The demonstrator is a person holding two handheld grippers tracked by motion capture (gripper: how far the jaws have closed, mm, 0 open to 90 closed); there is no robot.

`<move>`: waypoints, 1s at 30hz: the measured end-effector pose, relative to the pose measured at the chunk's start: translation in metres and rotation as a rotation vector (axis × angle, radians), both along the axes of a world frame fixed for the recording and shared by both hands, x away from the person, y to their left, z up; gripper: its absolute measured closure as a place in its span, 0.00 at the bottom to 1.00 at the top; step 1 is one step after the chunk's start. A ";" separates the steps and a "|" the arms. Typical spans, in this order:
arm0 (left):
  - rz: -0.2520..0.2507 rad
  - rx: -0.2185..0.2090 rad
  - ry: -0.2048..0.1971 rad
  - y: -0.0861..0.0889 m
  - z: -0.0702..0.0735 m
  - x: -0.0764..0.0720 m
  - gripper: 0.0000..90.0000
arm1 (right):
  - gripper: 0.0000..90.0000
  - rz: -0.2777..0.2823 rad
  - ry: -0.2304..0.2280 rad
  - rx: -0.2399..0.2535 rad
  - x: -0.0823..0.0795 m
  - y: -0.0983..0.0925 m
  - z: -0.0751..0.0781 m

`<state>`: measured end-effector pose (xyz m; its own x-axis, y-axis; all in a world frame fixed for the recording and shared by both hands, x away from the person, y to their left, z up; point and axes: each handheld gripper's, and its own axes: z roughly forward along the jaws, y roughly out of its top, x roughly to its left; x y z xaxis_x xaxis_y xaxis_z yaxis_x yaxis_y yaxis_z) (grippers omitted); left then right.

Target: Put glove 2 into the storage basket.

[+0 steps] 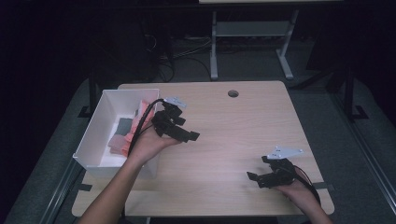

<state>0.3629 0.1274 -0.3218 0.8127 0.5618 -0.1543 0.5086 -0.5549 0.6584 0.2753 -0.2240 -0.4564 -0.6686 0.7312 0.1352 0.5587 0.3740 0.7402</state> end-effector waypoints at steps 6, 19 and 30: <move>-0.031 0.003 0.014 -0.017 -0.010 -0.009 0.19 | 0.12 -0.002 0.005 0.001 0.000 0.000 0.000; -0.076 0.031 0.039 -0.043 -0.052 -0.024 0.19 | 0.12 0.006 0.004 -0.001 -0.001 0.001 0.000; -0.124 0.060 0.027 -0.049 -0.083 -0.032 0.19 | 0.12 0.017 0.005 -0.007 -0.001 0.002 0.000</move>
<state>0.3310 0.0782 -0.4046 0.8723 0.4665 -0.1464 0.4511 -0.6523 0.6091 0.2740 -0.2224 -0.4566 -0.6804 0.7206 0.1334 0.5561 0.3891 0.7345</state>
